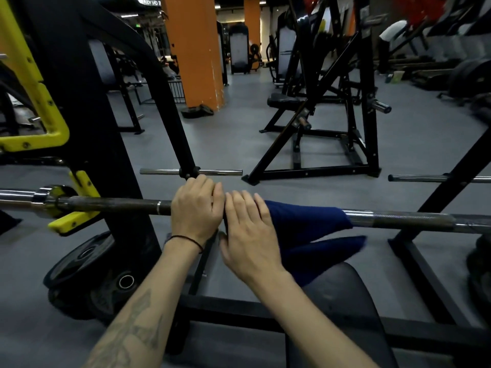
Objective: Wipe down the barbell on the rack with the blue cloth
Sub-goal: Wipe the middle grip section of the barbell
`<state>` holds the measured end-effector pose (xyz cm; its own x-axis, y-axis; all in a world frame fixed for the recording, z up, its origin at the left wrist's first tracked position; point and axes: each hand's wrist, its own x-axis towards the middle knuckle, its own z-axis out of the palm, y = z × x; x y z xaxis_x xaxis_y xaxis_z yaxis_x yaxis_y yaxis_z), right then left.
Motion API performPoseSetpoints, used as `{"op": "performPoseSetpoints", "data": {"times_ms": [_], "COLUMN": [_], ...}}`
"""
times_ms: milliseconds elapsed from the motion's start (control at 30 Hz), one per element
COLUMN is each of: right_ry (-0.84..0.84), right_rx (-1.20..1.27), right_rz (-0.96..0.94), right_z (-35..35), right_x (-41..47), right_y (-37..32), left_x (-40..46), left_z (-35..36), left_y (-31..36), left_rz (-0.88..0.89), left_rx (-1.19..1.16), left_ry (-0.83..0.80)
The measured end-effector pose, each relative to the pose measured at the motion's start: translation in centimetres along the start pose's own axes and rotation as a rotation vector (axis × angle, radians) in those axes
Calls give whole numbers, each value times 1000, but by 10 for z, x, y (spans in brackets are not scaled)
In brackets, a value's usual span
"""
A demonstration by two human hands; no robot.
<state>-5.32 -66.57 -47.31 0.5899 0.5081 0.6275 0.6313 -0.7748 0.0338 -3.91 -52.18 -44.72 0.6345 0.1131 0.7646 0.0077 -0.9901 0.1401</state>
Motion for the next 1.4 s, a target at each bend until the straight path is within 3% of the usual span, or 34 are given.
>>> {"op": "performPoseSetpoints", "data": {"times_ms": [133,333,467,700,867,1133,1300,1400], "right_ry": [-1,110,110,-1,12,53,36,5], "right_rx": [29,-39,-48,0,-3,-112,-100,-73], "right_rz": [-36,155,212,-2,-79,53,117,59], "right_z": [-11,-32,-24,3,-3,-34,-29,-18], "right_x": [-28,-84,-72,-10,-25,-83,-64,-35], "right_y": [45,127,103,4,39,131,103,61], "left_x": [-6,-6,-6,-6,-5,-5,-5,-5], "left_z": [-4,1,2,3,-1,-3,-2,-2], "left_y": [-7,0,1,-2,-1,3,5,5], "left_rz": [114,55,58,57,38,-8,-26,-38], "left_rx": [-11,59,91,135,122,127,123,120], "left_ry": [18,47,51,-1,-59,-52,-57,-76]}}
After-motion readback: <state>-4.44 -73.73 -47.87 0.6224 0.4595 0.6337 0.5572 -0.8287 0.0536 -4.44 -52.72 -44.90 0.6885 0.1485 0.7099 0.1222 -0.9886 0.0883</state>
